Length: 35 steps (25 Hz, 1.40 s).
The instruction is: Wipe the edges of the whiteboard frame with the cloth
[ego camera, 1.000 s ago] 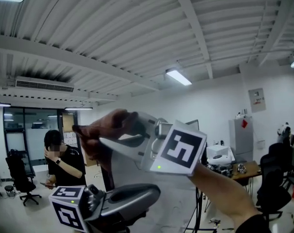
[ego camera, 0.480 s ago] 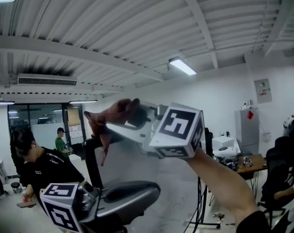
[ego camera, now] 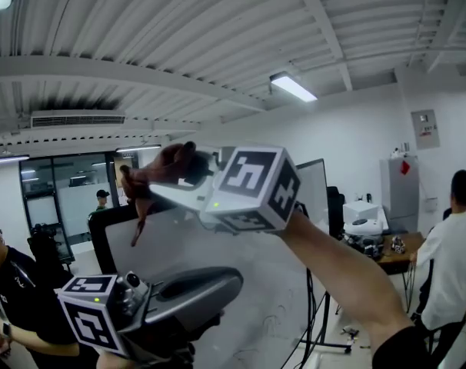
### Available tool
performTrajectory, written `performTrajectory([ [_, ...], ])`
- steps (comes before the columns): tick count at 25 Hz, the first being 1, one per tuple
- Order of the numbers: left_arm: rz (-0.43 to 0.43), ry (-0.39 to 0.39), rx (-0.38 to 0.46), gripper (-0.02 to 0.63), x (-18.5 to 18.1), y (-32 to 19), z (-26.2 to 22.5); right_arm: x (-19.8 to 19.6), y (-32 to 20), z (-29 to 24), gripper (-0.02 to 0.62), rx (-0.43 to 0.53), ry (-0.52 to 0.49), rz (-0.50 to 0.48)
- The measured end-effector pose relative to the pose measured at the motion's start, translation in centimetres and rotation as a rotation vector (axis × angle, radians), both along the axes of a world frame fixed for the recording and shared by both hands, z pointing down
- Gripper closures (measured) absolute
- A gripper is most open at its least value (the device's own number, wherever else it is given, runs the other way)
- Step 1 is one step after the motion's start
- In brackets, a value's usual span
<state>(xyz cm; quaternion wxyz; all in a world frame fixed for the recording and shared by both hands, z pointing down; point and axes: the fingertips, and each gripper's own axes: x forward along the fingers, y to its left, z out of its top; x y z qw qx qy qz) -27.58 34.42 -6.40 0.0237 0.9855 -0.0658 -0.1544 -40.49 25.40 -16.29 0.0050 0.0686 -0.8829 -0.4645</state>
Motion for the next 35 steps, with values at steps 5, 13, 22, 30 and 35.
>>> performTrajectory([
  [5, -0.044, 0.002, -0.025, 0.609, 2.3, -1.8, 0.1, 1.2, -1.9, 0.1, 0.508, -0.038, 0.004, -0.04],
  [13, 0.007, -0.002, -0.079, 0.609, 2.8, -1.8, 1.0, 2.1, -2.9, -0.1, 0.508, 0.061, -0.077, -0.096],
  [22, 0.07, -0.011, -0.103, 0.609, 1.1, -1.2, 2.6, 2.5, -3.4, 0.6, 0.509, 0.232, -0.132, -0.029],
  [30, 0.049, -0.014, -0.1, 0.609, 2.3, -2.9, 2.8, 4.1, -5.5, 1.2, 0.509, 0.309, -0.154, -0.043],
  [35, -0.002, -0.011, -0.1, 0.609, 4.3, -5.6, 2.8, 5.4, -6.9, 1.3, 0.511, 0.346, -0.16, -0.074],
])
